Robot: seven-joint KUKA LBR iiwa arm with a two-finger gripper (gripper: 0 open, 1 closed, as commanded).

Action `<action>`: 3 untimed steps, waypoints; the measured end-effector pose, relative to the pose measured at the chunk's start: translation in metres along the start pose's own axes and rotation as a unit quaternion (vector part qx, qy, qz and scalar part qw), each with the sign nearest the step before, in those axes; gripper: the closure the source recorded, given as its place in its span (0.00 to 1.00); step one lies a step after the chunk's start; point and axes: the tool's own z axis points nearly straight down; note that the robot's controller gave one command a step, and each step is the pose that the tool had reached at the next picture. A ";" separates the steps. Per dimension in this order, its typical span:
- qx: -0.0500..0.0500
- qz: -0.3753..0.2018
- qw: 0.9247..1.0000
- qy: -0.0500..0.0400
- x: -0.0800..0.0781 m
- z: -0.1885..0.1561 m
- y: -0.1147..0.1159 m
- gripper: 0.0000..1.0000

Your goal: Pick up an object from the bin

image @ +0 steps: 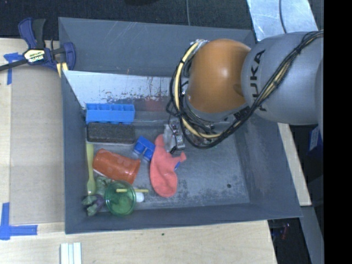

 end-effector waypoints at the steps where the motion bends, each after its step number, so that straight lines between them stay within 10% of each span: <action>1: 0.000 0.000 1.000 0.000 0.000 0.000 0.000 0.00; 3: 0.000 0.032 0.999 -0.004 -0.012 0.043 0.000 0.00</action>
Offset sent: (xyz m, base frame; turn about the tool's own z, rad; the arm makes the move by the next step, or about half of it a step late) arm 0.0000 0.0000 0.0000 0.0000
